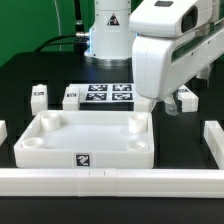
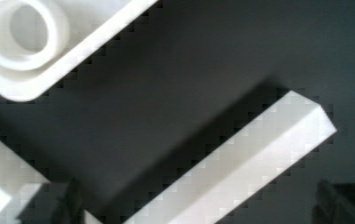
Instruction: Assemble desk
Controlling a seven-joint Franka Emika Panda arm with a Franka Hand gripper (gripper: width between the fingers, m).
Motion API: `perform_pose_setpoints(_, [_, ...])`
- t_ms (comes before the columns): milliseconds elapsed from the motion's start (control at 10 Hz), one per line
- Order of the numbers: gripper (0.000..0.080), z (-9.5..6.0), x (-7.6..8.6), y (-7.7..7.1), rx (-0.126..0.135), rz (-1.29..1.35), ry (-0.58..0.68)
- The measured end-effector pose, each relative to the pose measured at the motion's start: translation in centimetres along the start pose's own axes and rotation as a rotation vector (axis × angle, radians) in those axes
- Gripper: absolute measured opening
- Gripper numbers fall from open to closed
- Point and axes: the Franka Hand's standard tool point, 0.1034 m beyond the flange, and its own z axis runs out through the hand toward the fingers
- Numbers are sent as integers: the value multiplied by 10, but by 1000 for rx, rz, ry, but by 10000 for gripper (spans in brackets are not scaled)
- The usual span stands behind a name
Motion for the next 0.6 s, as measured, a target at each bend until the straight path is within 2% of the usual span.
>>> perform_pose_setpoints(500, [649, 1, -1, 1, 1, 1, -1])
perform_pose_setpoints(600, [649, 1, -4, 4, -12, -48, 3])
